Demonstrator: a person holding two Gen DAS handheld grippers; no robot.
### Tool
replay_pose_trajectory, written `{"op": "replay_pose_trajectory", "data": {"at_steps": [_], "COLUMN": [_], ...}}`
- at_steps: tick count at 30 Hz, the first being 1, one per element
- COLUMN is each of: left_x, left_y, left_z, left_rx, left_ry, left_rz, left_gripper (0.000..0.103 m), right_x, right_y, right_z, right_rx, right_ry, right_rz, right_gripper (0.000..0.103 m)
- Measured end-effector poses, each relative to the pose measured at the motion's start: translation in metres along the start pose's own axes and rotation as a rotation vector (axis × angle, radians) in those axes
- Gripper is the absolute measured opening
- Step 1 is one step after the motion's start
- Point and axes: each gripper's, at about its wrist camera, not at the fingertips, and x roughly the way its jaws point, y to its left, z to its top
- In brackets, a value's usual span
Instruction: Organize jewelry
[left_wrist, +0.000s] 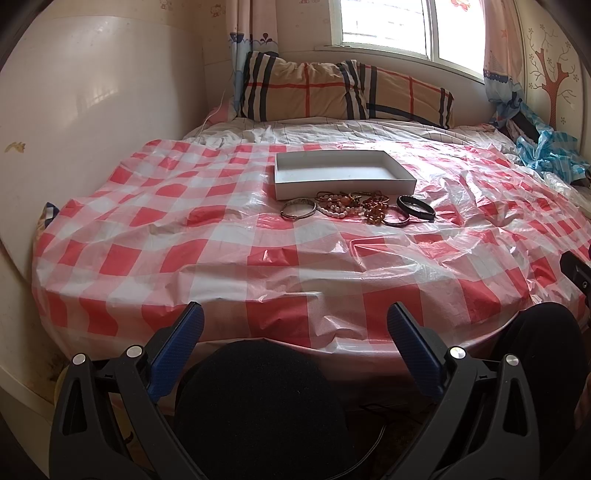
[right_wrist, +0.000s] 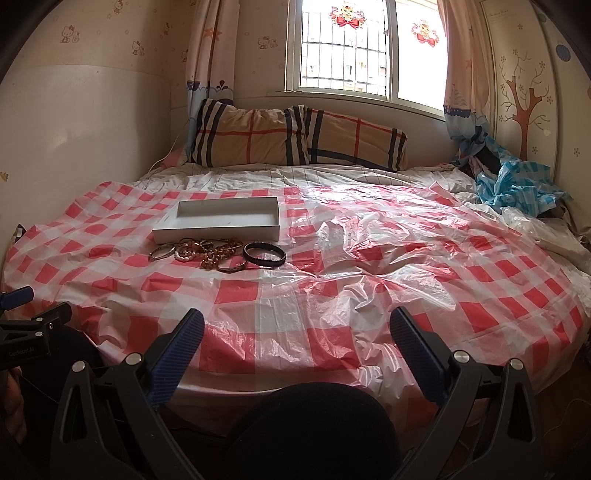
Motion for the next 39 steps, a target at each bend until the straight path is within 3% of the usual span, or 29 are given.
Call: {"op": "replay_pose_trajectory", "data": {"at_steps": [13,22,23,24,32,34,39], "left_x": [0.0,0.0,0.004,0.008,0.05,0.061,0.102], "left_y": [-0.002,-0.013,-0.013,-0.013,-0.014,-0.014,-0.012], "left_z": [0.001,0.029,0.032,0.036,0.064,0.074,0.095], "left_rx": [0.016,0.023,0.018,0.008,-0.019,-0.02,-0.032], "left_ry": [0.005,0.004,0.023,0.047,0.11,0.089,0.132], "left_rz": [0.009,-0.014,-0.022,-0.033,-0.047,-0.028,-0.022], "left_gripper": [0.095,0.095,0.095,0.095,0.095,0.095,0.095], "right_x": [-0.004,0.002,0.0,0.004,0.051,0.071,0.13], "right_y": [0.013,0.01,0.013,0.017,0.032,0.038,0.042], "right_z": [0.001,0.031,0.034,0.038,0.074,0.081,0.093], "right_rx": [-0.002,0.009,0.017,0.017,0.017,-0.007,-0.032], "right_ry": [0.0,0.004,-0.074,-0.097,-0.032,0.003,0.114], "right_rz": [0.001,0.08,0.088,0.096,0.152,0.147,0.157], "right_gripper": [0.097,0.097,0.097,0.097,0.097,0.097,0.097]}}
